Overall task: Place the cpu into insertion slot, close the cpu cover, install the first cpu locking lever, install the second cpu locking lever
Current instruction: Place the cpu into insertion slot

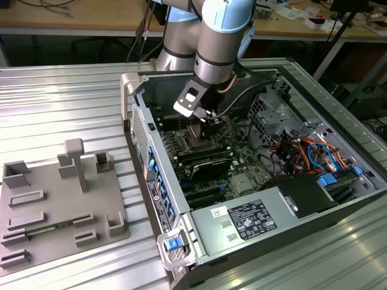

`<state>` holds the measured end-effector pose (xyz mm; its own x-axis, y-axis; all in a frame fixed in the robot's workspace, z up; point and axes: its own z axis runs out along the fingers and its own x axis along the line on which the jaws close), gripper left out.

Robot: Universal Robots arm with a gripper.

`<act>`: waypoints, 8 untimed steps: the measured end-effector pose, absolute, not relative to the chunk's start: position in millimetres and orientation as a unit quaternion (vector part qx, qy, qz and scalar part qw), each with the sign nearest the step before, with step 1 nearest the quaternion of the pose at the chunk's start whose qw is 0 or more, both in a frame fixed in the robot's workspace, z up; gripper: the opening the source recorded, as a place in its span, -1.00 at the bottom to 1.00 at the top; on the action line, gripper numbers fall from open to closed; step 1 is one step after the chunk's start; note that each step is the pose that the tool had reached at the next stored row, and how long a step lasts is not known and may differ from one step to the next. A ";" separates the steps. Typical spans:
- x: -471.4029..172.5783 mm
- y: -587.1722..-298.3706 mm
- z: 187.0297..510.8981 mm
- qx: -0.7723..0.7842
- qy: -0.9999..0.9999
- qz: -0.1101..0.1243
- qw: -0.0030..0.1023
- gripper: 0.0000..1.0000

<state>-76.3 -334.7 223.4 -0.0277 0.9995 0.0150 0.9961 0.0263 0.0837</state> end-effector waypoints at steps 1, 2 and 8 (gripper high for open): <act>-76.1 -334.7 221.4 0.696 0.716 0.035 0.024 0.09; -76.1 -334.7 219.4 0.696 0.716 0.035 0.024 0.09; -76.1 -335.3 209.9 0.698 0.715 0.035 0.023 0.09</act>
<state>-76.1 -335.3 209.9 -0.0242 0.9996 0.0151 0.9964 0.0229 0.0821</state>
